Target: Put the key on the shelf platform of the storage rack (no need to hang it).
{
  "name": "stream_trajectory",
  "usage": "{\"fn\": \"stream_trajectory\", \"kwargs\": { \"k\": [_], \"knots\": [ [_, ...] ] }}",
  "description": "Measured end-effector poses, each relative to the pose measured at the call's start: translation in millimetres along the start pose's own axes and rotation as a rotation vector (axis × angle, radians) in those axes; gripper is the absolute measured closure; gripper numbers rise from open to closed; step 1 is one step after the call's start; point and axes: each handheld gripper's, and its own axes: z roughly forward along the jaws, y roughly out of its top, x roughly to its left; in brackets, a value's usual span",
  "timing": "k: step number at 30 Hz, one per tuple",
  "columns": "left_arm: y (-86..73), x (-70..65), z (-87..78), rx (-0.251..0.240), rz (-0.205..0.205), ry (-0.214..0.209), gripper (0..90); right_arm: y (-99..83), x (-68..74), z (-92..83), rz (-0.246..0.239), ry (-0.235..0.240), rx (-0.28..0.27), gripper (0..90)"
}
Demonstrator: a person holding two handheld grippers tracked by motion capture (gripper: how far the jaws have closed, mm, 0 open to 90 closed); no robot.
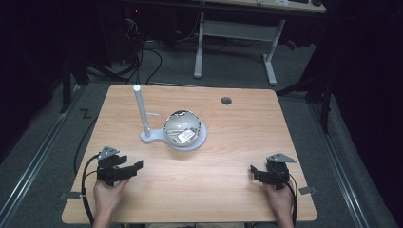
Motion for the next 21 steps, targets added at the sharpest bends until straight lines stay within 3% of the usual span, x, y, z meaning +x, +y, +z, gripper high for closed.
{"fn": "stream_trajectory", "kwargs": {
  "k": [3, 5, 11, 12, 13, 17, 21],
  "knots": [
    [-1.7, 0.0, 0.6, 0.001, -0.032, 0.019, 25.9, 0.0, 0.0, 0.0, 0.0, 0.0, 0.0, 23.1],
    [-2.0, 2.2, 1.3, 0.005, -0.018, 0.01, 25.9, 0.0, -0.1, 0.1, -0.001, 0.0, 0.0, 23.1],
    [-6.2, 2.6, 3.2, 0.015, -0.027, 0.013, 25.9, 0.0, 0.0, 0.0, 0.0, 0.0, 0.0, 23.1],
    [-7.3, 3.8, 3.8, 0.009, -0.004, 0.007, 25.9, 0.0, 0.0, 0.1, 0.0, 0.0, 0.0, 23.1],
    [-8.9, 3.0, 4.2, 0.004, -0.016, 0.017, 25.9, 0.0, 0.0, 0.0, 0.0, 0.0, 0.0, 23.1],
    [-15.8, 6.4, 6.9, -0.005, 0.043, 0.009, 25.8, 0.0, 0.0, 0.1, 0.0, 0.0, 0.0, 23.1],
    [-22.7, 6.9, 9.2, -0.01, 0.035, 0.027, 25.8, 0.0, 0.0, 0.0, 0.0, 0.0, 0.0, 23.1]
  ]
}}
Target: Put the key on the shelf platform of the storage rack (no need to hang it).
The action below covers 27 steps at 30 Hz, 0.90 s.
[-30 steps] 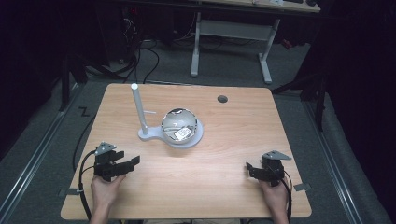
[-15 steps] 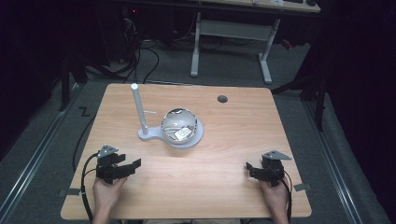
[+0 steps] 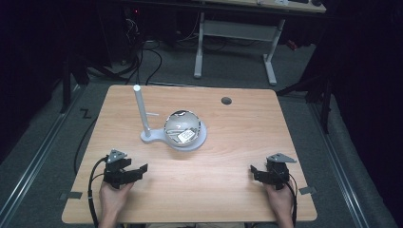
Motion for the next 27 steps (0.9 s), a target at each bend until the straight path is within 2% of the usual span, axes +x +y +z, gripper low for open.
{"fn": "stream_trajectory", "kwargs": {
  "k": [2, 3, 4, 5, 6, 7, 10, 16, 19, 20, 21, 27],
  "knots": [
    [-2.7, 2.3, 1.0, 0.002, 0.032, -0.016, 25.8, 0.0, 0.0, 0.0, 0.0, 0.0, 0.0, 23.1],
    [-4.7, 2.1, 1.6, -0.004, 0.027, -0.004, 25.8, 0.0, 0.0, 0.0, 0.0, 0.0, 0.0, 23.1],
    [-5.9, 3.6, 2.3, -0.008, 0.047, -0.007, 25.6, 0.0, 0.0, 0.0, 0.0, 0.0, 0.0, 23.1],
    [-8.1, 2.7, 6.7, -0.053, 0.046, -0.05, 25.6, 0.0, 0.0, 0.0, 0.0, 0.0, 0.0, 23.1],
    [-9.2, 3.4, 7.2, -0.054, 0.055, -0.048, 25.6, 0.0, 0.0, 0.0, 0.0, 0.0, 0.0, 23.1],
    [-9.8, 4.8, 4.3, -0.017, 0.055, 0.004, 25.4, 0.0, 0.0, 0.0, 0.0, 0.0, 0.0, 23.1],
    [-14.2, 7.0, 6.4, -0.025, 0.072, 0.011, 25.2, 0.0, -0.1, 0.0, -0.001, 0.0, 0.0, 23.1],
    [-22.6, 8.8, 8.3, -0.044, 0.085, 0.008, 25.0, 0.0, -0.1, 0.0, -0.001, 0.0, 0.0, 23.1],
    [-29.2, 11.2, 10.1, -0.06, 0.111, 0.007, 26.2, 0.0, 0.0, 0.0, 0.0, 0.0, 0.0, 23.1],
    [-31.3, 11.3, 10.7, -0.064, 0.106, 0.011, 26.3, 0.0, 0.0, 0.0, 0.0, 0.0, 0.0, 23.1],
    [-33.1, 12.8, 11.7, -0.067, 0.123, 0.003, 26.4, 0.0, 0.0, 0.0, 0.0, 0.0, 0.0, 23.1],
    [-39.4, 14.4, 14.8, -0.093, 0.13, 0.001, 26.6, 0.0, 0.0, 0.0, -0.001, 0.0, 0.0, 23.1]
  ]
}}
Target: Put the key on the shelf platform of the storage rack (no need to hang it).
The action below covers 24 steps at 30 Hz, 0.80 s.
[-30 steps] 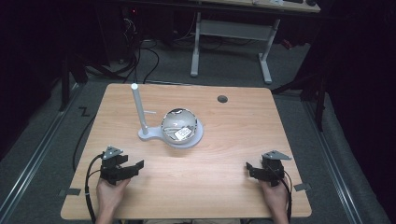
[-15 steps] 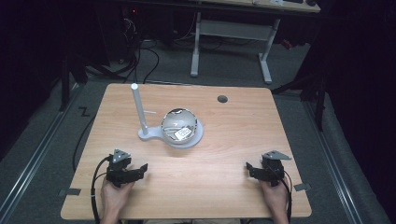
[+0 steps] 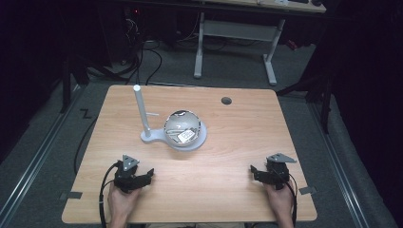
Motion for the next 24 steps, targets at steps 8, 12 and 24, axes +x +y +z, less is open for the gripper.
{"fn": "stream_trajectory", "kwargs": {
  "k": [8, 12, 24],
  "knots": [
    [-5.2, 0.2, 1.5, -0.014, 0.043, 0.007, 26.4, 0.0, 0.0, -0.1, 0.0, 0.001, 0.001, 23.1],
    [-5.4, -0.3, 1.6, -0.015, 0.035, 0.009, 26.1, 0.0, 0.1, -0.1, 0.001, 0.0, 0.001, 23.1],
    [-5.6, -0.5, 1.4, -0.016, 0.033, 0.011, 26.1, 0.0, 0.1, -0.1, 0.001, 0.0, 0.001, 23.1]
  ]
}}
